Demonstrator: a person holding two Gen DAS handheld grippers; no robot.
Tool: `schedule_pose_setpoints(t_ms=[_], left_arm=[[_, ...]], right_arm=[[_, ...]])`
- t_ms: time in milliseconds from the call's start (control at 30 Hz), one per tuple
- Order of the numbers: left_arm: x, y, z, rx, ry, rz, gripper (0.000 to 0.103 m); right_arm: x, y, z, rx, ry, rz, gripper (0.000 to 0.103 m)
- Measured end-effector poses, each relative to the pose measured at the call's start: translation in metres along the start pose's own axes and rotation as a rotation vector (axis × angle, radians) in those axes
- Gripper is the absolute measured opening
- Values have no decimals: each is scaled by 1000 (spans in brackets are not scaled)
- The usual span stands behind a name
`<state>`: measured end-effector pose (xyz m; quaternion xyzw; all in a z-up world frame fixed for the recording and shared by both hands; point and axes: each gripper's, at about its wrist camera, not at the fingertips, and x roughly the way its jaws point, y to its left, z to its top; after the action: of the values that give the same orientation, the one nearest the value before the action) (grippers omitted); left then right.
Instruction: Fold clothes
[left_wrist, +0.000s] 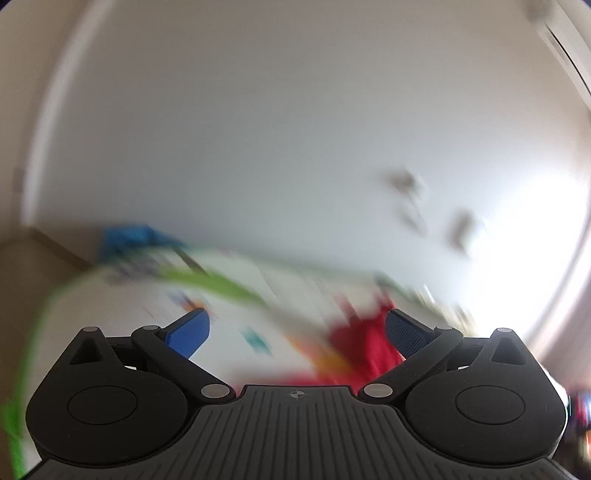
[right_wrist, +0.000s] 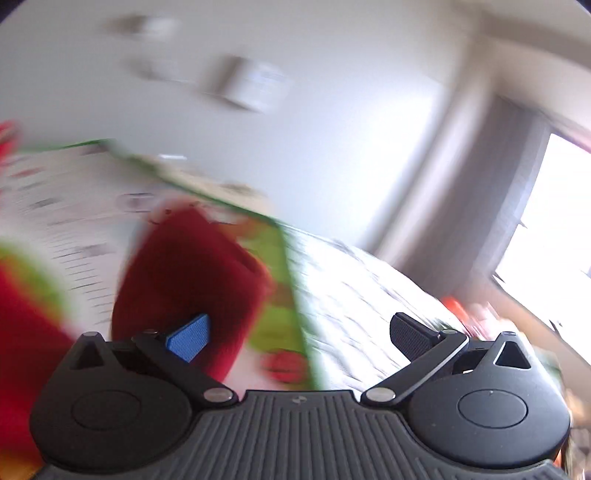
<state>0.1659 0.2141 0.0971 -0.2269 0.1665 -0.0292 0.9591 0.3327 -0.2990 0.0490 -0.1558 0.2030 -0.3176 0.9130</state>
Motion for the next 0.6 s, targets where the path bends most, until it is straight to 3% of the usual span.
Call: schedule_pose_setpoints(t_ms=[67, 133, 233, 400, 500, 600], left_arm=[[15, -12, -17, -1, 134, -103, 103], [29, -11, -34, -96, 278, -215, 103], [51, -5, -63, -246, 424, -321, 103], [95, 12, -63, -313, 423, -279, 103], [119, 26, -57, -318, 415, -211, 103], [139, 41, -50, -319, 410, -149, 103]], right_arm=[[-8, -24, 0, 93, 8, 131, 103], [-23, -38, -1, 146, 27, 367, 103], [-42, -34, -9, 125, 82, 680, 103], [-85, 13, -21, 30, 110, 909, 103], [-104, 37, -21, 70, 180, 1115, 103], [-109, 55, -29, 57, 265, 1232, 103]])
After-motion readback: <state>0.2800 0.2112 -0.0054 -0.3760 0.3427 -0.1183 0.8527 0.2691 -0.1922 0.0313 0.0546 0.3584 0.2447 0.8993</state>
